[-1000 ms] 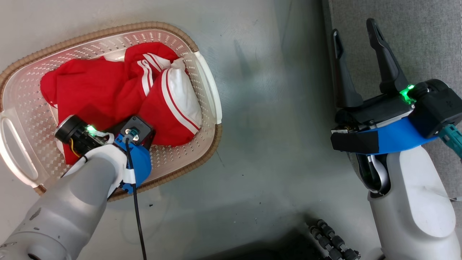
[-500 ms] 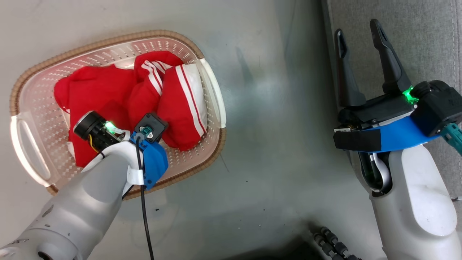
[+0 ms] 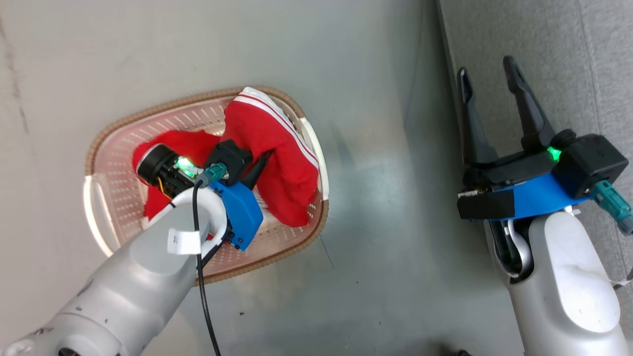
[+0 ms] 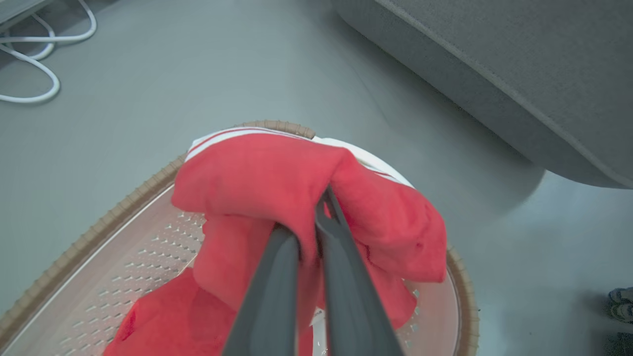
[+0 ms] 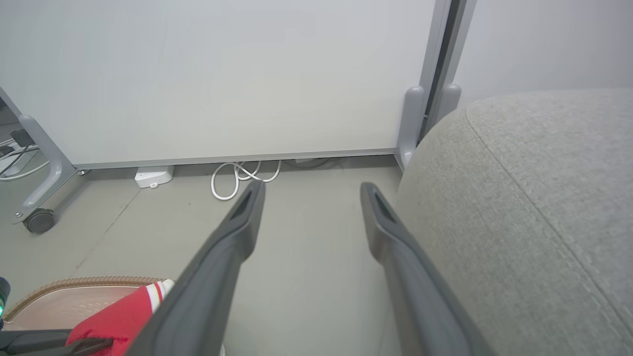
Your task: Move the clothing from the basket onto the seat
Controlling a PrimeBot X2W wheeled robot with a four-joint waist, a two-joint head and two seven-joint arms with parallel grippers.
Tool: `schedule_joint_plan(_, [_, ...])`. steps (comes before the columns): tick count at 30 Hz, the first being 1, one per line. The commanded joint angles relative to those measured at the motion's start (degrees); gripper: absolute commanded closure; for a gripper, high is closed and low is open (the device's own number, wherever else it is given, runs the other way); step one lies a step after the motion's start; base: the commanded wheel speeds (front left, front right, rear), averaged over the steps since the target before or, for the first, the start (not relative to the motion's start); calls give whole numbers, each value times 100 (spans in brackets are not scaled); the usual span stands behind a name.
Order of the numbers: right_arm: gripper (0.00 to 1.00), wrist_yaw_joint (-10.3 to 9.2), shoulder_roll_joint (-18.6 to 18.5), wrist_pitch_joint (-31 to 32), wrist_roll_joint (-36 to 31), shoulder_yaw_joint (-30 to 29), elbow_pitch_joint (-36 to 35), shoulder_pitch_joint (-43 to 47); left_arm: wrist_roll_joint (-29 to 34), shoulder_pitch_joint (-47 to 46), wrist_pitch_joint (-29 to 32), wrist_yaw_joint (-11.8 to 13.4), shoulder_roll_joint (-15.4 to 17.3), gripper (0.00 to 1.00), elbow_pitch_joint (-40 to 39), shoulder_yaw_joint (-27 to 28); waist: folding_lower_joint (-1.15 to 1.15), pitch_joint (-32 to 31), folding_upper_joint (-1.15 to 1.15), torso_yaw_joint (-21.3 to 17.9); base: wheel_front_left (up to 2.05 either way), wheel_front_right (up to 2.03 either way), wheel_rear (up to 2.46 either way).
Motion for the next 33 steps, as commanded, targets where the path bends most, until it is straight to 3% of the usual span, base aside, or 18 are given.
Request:
schedule_joint_plan(1, [0,1,-21,-20,-29,-20,47,113,86,137,-28,-1,48,100,-125,147,0,-346,0,156,0,0,0])
schedule_joint_plan(18, [0,1,-21,-21,-123,-199,444,932,1370,1195,-30,120,36,100,-1606,2379,0,-2117,0,495,0,0,0])
schedule_joint_plan(33, [0,2,-21,-20,-162,-313,686,1699,2095,1387,-30,5,-300,100,-2403,2816,0,-3339,0,607,0,0,0])
